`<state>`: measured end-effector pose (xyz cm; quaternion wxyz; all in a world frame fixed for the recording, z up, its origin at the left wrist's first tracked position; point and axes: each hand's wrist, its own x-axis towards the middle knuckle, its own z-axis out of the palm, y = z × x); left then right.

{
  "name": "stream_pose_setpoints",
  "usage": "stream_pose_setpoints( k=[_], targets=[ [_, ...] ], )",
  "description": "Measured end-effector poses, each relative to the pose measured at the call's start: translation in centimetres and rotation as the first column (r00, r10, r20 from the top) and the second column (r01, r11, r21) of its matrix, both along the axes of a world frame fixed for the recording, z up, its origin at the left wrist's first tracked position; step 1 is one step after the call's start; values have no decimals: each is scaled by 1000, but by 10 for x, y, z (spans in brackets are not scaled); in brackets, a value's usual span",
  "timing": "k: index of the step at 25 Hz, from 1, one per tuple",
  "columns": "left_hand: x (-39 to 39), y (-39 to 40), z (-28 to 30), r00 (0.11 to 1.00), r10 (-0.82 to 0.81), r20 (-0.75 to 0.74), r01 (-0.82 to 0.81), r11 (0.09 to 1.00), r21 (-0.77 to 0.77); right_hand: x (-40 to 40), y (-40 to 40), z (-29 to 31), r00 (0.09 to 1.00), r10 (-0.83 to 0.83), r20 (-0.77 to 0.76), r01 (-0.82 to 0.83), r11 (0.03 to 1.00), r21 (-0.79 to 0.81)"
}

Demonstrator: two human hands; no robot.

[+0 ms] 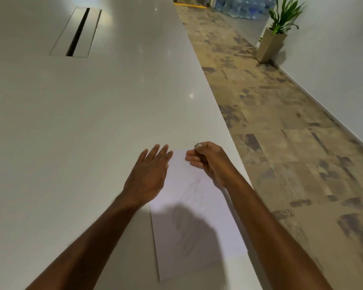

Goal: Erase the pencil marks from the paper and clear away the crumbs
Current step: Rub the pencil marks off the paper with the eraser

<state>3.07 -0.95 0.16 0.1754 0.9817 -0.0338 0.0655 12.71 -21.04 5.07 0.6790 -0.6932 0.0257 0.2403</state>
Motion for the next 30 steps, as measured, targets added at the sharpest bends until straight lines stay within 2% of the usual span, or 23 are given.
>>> stream_pose_setpoints(
  k=[3,6,9,12,15,18,20,23,24,26,28,30],
  targets=[
    [0,0,0,1000,1,-6,-1,1000,14,36,8,5,994,-107,-7,107,991,83],
    [0,1,1,1000,1,-4,-1,1000,20,29,1,14,982,-187,23,180,969,169],
    [0,1,2,1000,0,-2,0,1000,5,-36,-22,20,962,-218,166,221,975,4],
    [0,-1,2,1000,1,-21,0,999,39,-102,-43,8,926,-96,365,207,938,-278],
    [-2,-4,5,999,16,30,-22,981,195,-120,-48,-13,921,38,387,158,873,-462],
    [-4,-15,8,990,-26,137,-7,972,235,-116,-52,-24,922,38,384,157,873,-462],
    [-5,-22,12,993,-25,113,7,988,157,-115,-53,-26,920,25,392,164,883,-439],
    [-8,-25,8,998,-4,67,-6,990,141,-118,-50,-33,894,69,443,167,866,-472],
    [-8,-25,6,999,-10,46,3,989,149,-122,-47,-36,871,104,481,170,854,-492],
    [-9,-25,4,1000,-25,-3,25,980,198,-137,-36,-45,764,233,602,162,834,-528],
    [-7,-24,3,998,-27,-62,40,973,226,-155,-22,-45,696,373,613,90,802,-591],
    [-5,-24,2,993,-19,-118,42,979,201,-144,-19,-41,648,441,622,65,781,-622]
  ],
)
